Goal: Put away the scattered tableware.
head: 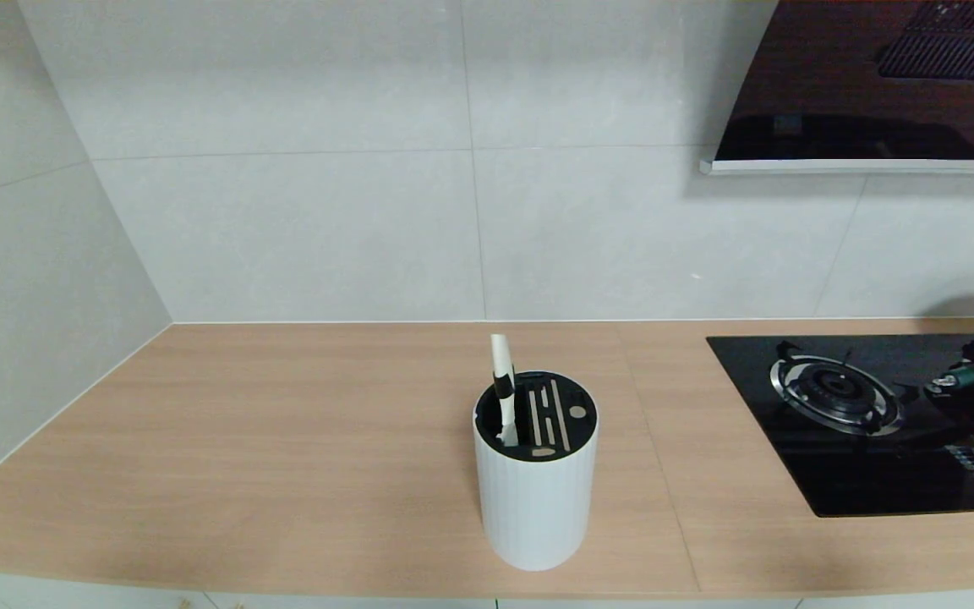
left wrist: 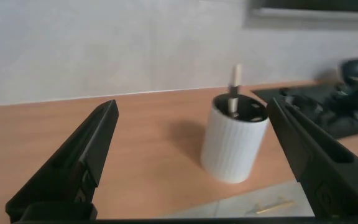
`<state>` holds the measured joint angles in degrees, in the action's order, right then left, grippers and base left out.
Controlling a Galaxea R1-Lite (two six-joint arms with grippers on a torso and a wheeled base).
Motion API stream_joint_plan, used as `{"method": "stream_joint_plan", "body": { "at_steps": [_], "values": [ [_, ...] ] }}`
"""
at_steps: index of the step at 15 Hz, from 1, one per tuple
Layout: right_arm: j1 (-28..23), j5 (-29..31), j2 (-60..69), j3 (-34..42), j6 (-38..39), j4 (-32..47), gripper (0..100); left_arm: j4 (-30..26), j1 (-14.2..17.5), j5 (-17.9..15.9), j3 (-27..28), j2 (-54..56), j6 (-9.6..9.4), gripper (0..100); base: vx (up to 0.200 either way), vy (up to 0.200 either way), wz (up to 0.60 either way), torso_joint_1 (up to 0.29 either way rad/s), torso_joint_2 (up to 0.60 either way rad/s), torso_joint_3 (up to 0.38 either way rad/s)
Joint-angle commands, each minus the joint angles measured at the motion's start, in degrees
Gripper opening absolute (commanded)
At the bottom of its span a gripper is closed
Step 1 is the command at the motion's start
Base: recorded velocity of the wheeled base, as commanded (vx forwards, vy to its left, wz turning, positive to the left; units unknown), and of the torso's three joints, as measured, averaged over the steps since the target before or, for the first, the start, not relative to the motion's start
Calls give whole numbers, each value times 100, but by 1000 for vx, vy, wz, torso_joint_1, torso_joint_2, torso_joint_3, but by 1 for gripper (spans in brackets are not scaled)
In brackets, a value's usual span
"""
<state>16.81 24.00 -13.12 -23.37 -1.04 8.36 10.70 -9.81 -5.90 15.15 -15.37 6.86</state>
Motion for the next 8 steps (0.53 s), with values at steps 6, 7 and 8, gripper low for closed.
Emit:
{"method": "stream_joint_plan", "body": {
  "at_steps": [6, 7, 8],
  "values": [
    [-1347, -89, 811, 8, 411, 16, 100, 28, 981, -104, -759, 1537, 61, 100, 0, 0, 0, 0, 0, 0],
    [-1690, -511, 1180, 201, 341, 69, 100, 107, 990, 28, -997, 1537, 78, 100, 0, 0, 0, 0, 0, 0],
    [-1716, -634, 1259, 623, 227, 34, 100, 310, 990, 168, -1260, 1537, 34, 100, 0, 0, 0, 0, 0, 0]
  ]
}}
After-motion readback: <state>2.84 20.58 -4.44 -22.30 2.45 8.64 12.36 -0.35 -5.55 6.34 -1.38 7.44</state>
